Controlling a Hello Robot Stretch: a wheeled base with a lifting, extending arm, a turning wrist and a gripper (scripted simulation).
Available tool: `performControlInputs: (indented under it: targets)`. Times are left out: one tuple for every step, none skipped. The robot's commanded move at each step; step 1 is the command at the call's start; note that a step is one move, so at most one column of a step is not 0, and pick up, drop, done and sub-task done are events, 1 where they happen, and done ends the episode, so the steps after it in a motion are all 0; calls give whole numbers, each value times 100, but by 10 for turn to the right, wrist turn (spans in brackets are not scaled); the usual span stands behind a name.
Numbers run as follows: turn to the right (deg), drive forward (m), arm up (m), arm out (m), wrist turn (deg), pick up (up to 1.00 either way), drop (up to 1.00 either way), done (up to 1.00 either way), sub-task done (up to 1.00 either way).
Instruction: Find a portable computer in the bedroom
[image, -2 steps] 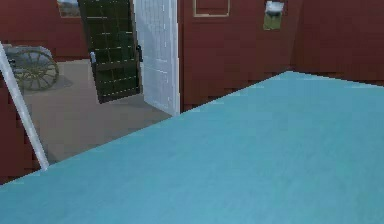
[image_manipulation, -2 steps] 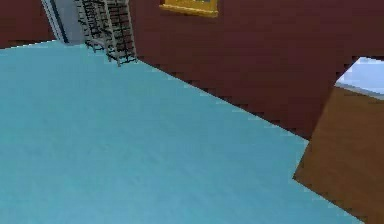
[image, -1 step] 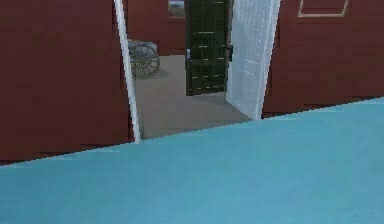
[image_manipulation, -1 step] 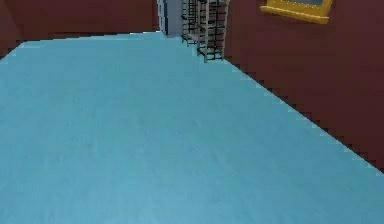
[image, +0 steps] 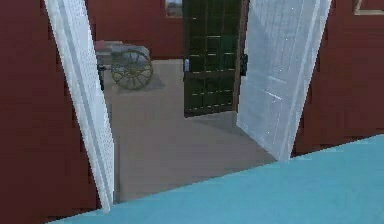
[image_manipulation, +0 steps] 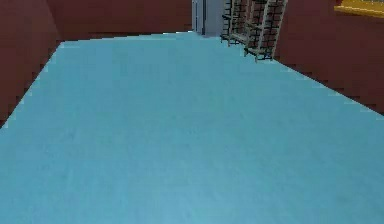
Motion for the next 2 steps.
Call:
performControlInputs:
  targets:
    - [0, 100, 0, 0, 0, 0, 0, 0, 0]
    - [0, 10, 0, 0, 0, 0, 0, 0, 0]
